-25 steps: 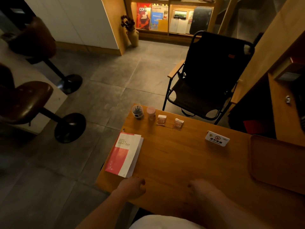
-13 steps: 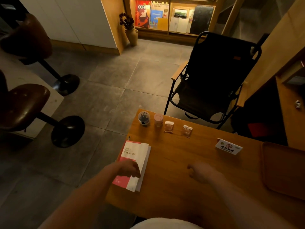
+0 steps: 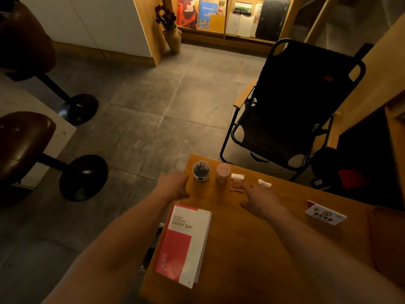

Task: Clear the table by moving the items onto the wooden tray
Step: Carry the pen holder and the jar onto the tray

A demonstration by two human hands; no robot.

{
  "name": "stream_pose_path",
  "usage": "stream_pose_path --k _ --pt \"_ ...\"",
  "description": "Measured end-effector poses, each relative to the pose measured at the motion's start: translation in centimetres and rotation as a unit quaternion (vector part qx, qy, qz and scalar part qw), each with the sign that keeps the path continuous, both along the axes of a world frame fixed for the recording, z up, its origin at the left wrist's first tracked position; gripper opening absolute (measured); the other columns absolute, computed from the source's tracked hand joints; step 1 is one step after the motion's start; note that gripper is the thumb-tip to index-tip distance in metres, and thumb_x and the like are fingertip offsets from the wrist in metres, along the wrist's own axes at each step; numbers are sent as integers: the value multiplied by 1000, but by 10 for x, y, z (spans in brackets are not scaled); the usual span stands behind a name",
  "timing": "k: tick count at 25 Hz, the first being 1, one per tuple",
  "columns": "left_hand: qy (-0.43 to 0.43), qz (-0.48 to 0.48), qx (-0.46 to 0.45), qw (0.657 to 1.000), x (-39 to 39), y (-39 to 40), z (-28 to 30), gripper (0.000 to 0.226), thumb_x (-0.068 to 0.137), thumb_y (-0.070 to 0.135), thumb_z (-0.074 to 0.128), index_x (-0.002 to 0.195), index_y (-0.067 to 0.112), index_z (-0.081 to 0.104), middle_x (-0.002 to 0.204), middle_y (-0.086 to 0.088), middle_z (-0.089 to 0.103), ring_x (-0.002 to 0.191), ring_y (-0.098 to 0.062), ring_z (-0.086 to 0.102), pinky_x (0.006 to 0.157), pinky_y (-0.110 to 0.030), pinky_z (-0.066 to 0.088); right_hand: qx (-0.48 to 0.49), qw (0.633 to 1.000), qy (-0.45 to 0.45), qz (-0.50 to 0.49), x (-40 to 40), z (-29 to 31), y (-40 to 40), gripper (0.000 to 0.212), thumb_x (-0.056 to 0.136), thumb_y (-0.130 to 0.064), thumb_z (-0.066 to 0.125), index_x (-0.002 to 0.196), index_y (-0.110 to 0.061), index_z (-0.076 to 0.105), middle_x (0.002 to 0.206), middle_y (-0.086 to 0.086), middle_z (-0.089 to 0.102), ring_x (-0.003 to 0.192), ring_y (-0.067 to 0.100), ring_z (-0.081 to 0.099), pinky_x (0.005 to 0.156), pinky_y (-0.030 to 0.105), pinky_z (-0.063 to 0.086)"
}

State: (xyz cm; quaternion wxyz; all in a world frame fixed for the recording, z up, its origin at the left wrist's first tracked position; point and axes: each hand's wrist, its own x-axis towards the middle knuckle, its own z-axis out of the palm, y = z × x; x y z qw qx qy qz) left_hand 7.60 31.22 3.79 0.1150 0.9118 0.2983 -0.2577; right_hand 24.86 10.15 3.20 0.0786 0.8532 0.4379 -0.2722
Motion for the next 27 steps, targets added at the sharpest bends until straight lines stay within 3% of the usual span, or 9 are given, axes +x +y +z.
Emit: stream_pose_path --k 1,3,8,14,20,22,27 --pt "-20 -14 68 997 6 5 -2 55 79 49 66 127 27 49 121 -2 60 115 -27 56 95 -46 43 15 1000 -7 -6 2 -3 10 64 88 -47 61 144 -37 31 143 2 51 125 27 54 95 43 51" --pt "-64 -8 102 993 16 14 -11 73 77 53 66 138 28 35 133 -7 53 123 -31 49 99 -49 40 44 999 -10 -18 5 -9 28 71 86 -48 64 145 -40 26 145 1 50 126 29 53 94 45 52" --pt "-90 21 -17 996 39 25 -30 103 69 57 75 149 33 13 150 -7 37 135 -34 36 107 -55 31 71 997 0 -6 12 -22 61 87 83 -38 72 148 -43 14 151 2 43 128 31 52 93 45 54" --pt "-92 -12 -50 994 50 16 -47 94 76 42 74 150 34 15 149 -6 37 136 -31 35 112 -53 28 73 997 25 24 16 -41 76 76 90 -35 63 149 -39 15 156 4 34 139 32 39 105 48 45" --pt "-120 9 -40 992 47 9 -62 79 85 20 68 147 35 21 143 -7 41 130 -31 41 107 -49 37 109 993 35 -32 15 -59 82 64 90 -30 64 142 -37 28 143 4 50 122 31 54 91 43 52" --pt "-138 25 -55 989 44 5 -65 76 85 20 67 146 35 24 139 -8 42 125 -29 45 100 -46 45 119 989 56 -72 12 -65 81 60 88 -30 66 136 -40 31 137 4 54 114 29 58 84 41 53" --pt "-172 96 -132 971 38 -7 -61 73 82 24 71 142 34 30 134 -11 41 119 -29 50 92 -44 53 151 976 98 -125 4 -65 71 58 82 -31 73 126 -41 37 130 1 57 114 27 58 85 42 54"
